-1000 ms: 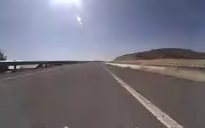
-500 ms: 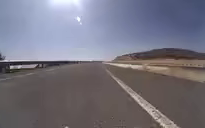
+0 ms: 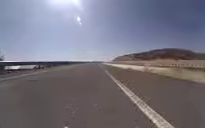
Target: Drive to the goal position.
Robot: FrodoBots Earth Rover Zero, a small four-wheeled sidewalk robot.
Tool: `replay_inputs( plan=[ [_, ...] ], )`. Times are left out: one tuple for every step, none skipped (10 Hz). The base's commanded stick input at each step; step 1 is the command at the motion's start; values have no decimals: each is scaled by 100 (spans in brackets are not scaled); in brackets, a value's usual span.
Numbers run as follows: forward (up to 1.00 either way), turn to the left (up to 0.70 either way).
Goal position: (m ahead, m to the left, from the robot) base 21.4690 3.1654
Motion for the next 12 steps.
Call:
replay_inputs(
  plan=[
    [100, 0],
    [100, 0],
    [100, 0],
    [100, 0],
    [100, 0],
    [100, 0],
    [100, 0],
    [100, 0],
    [100, 0],
    [100, 0],
    [100, 0],
    [100, 0]
  ],
)
